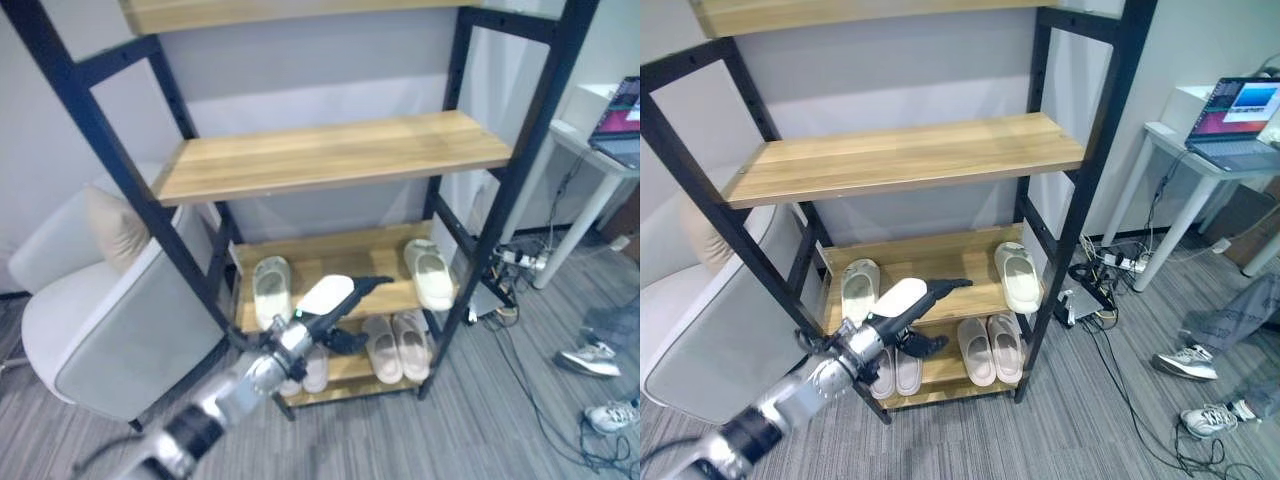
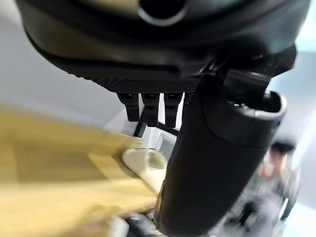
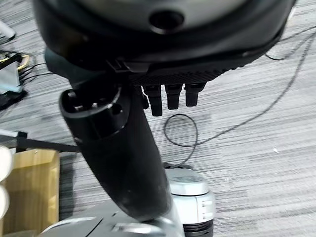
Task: Arrange the slippers neatly on the shoe rack.
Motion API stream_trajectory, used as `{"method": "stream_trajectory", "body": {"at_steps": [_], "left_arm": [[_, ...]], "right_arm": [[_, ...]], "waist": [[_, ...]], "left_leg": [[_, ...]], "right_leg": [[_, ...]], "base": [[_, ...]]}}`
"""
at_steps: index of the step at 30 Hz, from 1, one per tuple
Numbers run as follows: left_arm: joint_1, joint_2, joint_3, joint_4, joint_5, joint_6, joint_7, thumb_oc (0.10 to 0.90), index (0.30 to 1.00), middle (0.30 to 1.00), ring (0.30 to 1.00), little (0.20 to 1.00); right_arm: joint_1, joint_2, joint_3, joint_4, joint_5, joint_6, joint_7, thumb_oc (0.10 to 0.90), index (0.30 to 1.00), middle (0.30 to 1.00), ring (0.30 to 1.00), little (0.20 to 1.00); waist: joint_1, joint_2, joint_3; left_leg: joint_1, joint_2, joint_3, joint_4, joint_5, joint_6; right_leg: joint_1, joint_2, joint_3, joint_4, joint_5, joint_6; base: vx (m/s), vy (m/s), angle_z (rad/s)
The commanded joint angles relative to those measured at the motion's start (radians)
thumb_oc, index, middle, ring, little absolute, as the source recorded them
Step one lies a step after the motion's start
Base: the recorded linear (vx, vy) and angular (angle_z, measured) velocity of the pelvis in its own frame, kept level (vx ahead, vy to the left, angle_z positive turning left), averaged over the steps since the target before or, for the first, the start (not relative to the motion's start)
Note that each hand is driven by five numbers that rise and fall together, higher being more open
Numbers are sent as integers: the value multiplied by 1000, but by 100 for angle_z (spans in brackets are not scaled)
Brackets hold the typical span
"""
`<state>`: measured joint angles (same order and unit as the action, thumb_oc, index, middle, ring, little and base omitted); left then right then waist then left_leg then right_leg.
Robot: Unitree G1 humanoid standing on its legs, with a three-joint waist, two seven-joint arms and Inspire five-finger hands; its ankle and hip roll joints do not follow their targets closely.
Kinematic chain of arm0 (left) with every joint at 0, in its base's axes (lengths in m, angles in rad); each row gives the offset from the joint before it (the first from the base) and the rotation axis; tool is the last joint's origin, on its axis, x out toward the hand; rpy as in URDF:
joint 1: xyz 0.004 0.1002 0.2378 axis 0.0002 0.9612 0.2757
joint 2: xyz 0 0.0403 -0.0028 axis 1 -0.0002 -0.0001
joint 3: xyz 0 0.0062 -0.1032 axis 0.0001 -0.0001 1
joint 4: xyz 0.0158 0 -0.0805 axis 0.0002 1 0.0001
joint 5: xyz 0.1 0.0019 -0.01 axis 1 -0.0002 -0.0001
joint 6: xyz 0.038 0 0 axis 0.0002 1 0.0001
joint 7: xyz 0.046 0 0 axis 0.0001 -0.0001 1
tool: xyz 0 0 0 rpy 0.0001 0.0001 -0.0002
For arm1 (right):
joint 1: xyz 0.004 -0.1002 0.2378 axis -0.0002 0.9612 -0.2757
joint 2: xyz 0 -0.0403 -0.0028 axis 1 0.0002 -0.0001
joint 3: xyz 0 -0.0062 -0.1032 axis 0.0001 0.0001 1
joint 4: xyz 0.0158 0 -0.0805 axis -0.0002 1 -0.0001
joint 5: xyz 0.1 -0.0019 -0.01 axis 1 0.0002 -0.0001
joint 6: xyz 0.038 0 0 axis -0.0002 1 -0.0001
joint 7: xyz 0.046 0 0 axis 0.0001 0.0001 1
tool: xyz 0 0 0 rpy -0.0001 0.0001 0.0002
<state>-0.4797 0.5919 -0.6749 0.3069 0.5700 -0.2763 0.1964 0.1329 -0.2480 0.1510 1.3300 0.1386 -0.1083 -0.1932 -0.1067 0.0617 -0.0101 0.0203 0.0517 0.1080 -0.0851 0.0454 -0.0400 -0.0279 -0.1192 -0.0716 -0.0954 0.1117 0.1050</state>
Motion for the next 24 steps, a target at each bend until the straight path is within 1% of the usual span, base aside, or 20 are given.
{"method": "stream_trajectory", "body": {"at_steps": [1, 2, 5, 7, 8, 9, 10, 12, 13, 15, 17, 18, 19, 21, 22, 24], "left_arm": [[-216, -18, 95, 18, 76, 9, 166, 800, 900, 900, 900, 900], [-261, -2, 101, 37, 106, 34, 204, 800, 900, 900, 900, 900], [-296, 27, 129, 58, 136, 68, 249, 800, 900, 900, 900, 900], [-297, 48, 154, 59, 145, 88, 264, 800, 900, 900, 900, 900], [-296, 48, 155, 58, 145, 89, 264, 800, 900, 900, 900, 900], [-299, 59, 167, 65, 153, 101, 272, 800, 900, 900, 900, 900], [-313, 83, 177, 92, 160, 128, 274, 800, 900, 900, 900, 900], [-320, 89, 181, 107, 162, 138, 272, 800, 900, 900, 900, 900], [-319, 95, 201, 136, 154, 153, 285, 800, 900, 900, 900, 900], [-325, 103, 212, 159, 139, 160, 293, 800, 900, 900, 900, 900], [-349, 146, 237, 202, 110, 178, 318, 800, 900, 900, 900, 900], [-349, 146, 237, 202, 109, 178, 318, 800, 900, 900, 900, 900], [-352, 163, 255, 220, 100, 189, 335, 800, 900, 900, 900, 900], [-366, 172, 251, 247, 91, 191, 341, 800, 900, 900, 900, 900], [-384, 202, 250, 270, 84, 200, 356, 800, 900, 900, 900, 900], [-382, 216, 254, 264, 84, 202, 358, 800, 900, 900, 900, 900]], "right_arm": [[-44, -27, 10, -6, -19, -40, -19, 800, 900, 900, 900, 900], [-52, -32, 20, -7, -26, -39, -22, 800, 900, 900, 900, 900], [-45, -41, 31, -18, -47, -45, -27, 800, 900, 900, 900, 900], [-48, -41, 31, -23, -48, -47, -31, 800, 900, 900, 900, 900], [-48, -41, 31, -23, -48, -47, -31, 800, 900, 900, 900, 900], [-44, -40, 33, -26, -49, -48, -32, 800, 900, 900, 900, 900], [-41, -41, 32, -23, -51, -46, -34, 800, 900, 900, 900, 900], [-41, -41, 32, -22, -50, -46, -34, 800, 900, 900, 900, 900], [-46, -39, 37, -24, -53, -46, -34, 800, 900, 900, 900, 900], [-41, -41, 40, -28, -56, -49, -32, 800, 900, 900, 900, 900], [-51, -50, 44, -41, -58, -51, -38, 800, 900, 900, 900, 900], [-52, -50, 44, -41, -58, -50, -38, 800, 900, 900, 900, 900], [-62, -53, 53, -55, -61, -55, -41, 800, 900, 900, 900, 900], [-68, -55, 61, -65, -65, -58, -42, 800, 900, 900, 900, 900], [-78, -60, 71, -80, -70, -63, -47, 800, 900, 900, 900, 900], [-80, -60, 74, -87, -73, -65, -49, 800, 900, 900, 900, 900]], "waist": [[-10, 5, 39], [-17, 16, 49], [-20, 33, 58], [-16, 42, 62], [-16, 42, 61], [-16, 46, 62], [-16, 53, 69], [-14, 55, 70], [-12, 58, 72], [-15, 61, 76], [-13, 67, 86], [-13, 66, 85], [-11, 69, 88], [-11, 71, 88], [-8, 69, 92], [-6, 68, 92]], "left_leg": [[-6, -50, -24, -2, -106, 14], [-23, -52, -17, -2, -101, 14], [-50, -55, -10, -2, -96, 12], [-62, -57, -12, -2, -92, 12], [-64, -56, -12, -2, -92, 12], [-71, -57, -12, -2, -91, 11], [-83, -57, -12, -2, -86, 10], [-88, -57, -12, -2, -84, 9], [-95, -59, -14, -2, -81, 9], [-103, -59, -13, -2, -78, 8], [-127, -61, -10, -2, -72, 7], [-129, -61, -10, -2, -71, 7], [-141, -62, -10, -2, -67, 7], [-151, -62, -8, -2, -64, 6], [-163, -61, -6, -2, -62, 6], [-170, -62, -5, -2, -60, 5]], "right_leg": [[39, 38, 1, 8, -126, 47], [17, 37, 11, 8, -119, 49], [-12, 34, 17, 8, -114, 48], [-24, 34, 16, 8, -112, 46], [-26, 34, 16, 8, -112, 46], [-32, 33, 17, 8, -112, 46], [-46, 33, 15, 8, -109, 44], [-50, 33, 13, 8, -109, 44], [-57, 33, 11, 8, -109, 43], [-66, 32, 12, 8, -107, 43], [-91, 31, 15, 8, -100, 44], [-93, 31, 15, 8, -99, 44], [-107, 32, 17, 8, -94, 43], [-117, 31, 18, 8, -91, 43], [-128, 30, 18, 8, -85, 43], [-134, 30, 19, 8, -84, 43]], "base": [[-5, 11, -24], [-9, 23, -27], [5, 17, -19], [7, 7, -9], [0, 0, 0], [0, 0, 0], [0, 0, 0], [0, 0, 0], [0, 0, 0], [0, 0, 0], [-34, 7, -3], [0, 0, 0], [0, 0, 0], [0, 0, 0], [0, 0, 0], [0, 0, 0]]}}
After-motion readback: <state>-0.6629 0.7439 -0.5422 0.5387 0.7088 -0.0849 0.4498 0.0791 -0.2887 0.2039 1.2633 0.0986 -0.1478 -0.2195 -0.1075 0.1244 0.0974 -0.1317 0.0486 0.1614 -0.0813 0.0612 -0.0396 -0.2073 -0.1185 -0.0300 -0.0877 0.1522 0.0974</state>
